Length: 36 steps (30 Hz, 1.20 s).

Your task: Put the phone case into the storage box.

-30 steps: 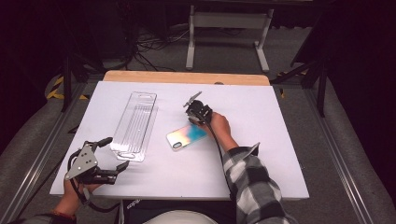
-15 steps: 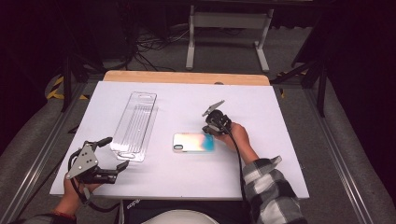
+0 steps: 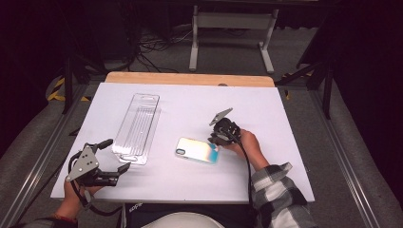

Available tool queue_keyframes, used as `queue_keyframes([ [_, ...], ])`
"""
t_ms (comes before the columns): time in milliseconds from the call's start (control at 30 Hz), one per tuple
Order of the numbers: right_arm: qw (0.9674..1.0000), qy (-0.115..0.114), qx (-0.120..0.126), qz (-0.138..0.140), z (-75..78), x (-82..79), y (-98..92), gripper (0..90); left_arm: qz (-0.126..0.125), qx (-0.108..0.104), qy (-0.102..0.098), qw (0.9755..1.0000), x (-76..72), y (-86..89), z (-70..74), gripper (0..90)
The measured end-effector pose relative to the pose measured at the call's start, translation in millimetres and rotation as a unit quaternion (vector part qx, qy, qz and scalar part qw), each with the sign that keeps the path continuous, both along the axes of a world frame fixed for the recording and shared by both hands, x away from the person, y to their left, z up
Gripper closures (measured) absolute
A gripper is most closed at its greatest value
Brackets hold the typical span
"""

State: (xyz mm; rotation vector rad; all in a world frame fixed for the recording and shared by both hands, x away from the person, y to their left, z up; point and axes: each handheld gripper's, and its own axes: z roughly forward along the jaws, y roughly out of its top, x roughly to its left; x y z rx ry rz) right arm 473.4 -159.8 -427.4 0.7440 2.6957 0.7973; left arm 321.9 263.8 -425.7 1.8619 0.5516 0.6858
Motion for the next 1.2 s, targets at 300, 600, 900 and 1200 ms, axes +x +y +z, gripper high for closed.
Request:
queue_keyframes([
  [300,0.9984,-0.032,0.033,0.033,24.1,-16.2,5.9,29.6,-0.007,0.006,-0.003,1.0,2.2,-1.1,0.5,7.4],
  [600,0.9986,-0.017,0.038,0.032,28.8,-19.2,10.8,14.9,-0.015,0.01,-0.007,0.9998,3.9,-4.5,0.9,7.1],
  [900,0.9978,-0.008,0.034,0.055,34.7,-20.5,26.4,14.2,-0.013,0.006,-0.002,0.9999,4.6,-3.8,-0.2,7.0],
  [1200,0.9963,0.005,0.017,0.084,35.4,-20.6,50.5,10.7,-0.015,0.009,0.001,0.9998,5.3,-3.3,-0.7,6.8],
])
